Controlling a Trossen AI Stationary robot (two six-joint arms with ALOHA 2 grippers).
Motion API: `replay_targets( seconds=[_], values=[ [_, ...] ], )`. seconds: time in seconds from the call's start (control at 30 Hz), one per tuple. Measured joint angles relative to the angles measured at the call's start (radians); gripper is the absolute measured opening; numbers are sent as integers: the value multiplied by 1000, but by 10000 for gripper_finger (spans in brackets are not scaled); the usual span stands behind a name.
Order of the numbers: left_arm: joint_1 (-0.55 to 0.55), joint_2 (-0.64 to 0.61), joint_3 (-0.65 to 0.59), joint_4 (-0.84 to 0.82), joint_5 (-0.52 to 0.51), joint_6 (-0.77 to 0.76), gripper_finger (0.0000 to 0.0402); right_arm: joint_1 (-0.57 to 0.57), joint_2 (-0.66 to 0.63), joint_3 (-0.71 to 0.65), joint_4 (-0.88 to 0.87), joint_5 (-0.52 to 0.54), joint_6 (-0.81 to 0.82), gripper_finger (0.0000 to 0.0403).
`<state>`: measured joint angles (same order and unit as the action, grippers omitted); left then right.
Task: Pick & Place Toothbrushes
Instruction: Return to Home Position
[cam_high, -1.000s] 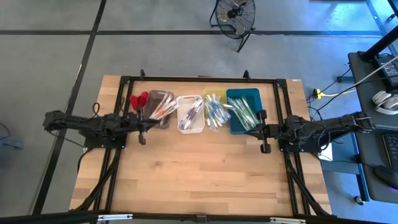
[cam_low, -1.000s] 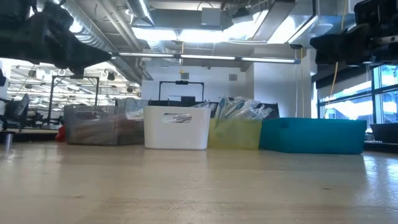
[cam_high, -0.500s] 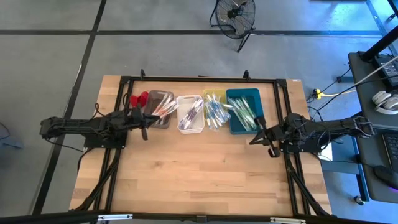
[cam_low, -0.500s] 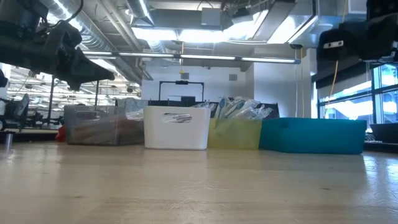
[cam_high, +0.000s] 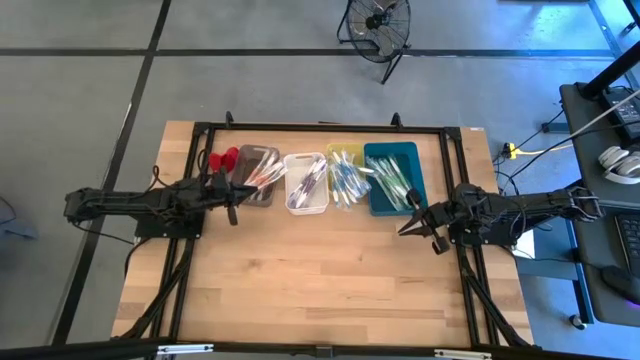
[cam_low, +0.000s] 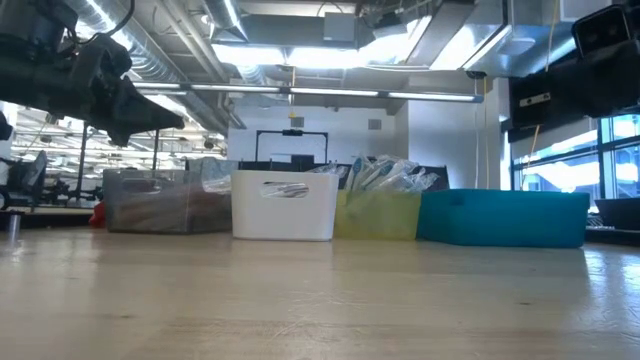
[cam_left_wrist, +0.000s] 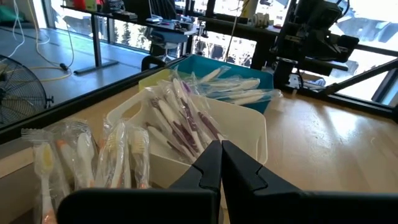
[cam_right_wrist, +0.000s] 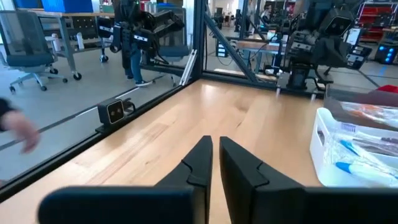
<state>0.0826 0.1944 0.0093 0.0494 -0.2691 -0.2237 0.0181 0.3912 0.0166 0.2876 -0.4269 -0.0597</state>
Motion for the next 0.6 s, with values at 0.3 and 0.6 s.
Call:
replay_targets(
  seconds=[0.3,0.6],
  values=[
    [0,0,0,0,1,0,2,0,0,0,1,0,0,52],
    [0,0,0,-1,1,0,2,0,0,0,2,0,0,70]
  ],
)
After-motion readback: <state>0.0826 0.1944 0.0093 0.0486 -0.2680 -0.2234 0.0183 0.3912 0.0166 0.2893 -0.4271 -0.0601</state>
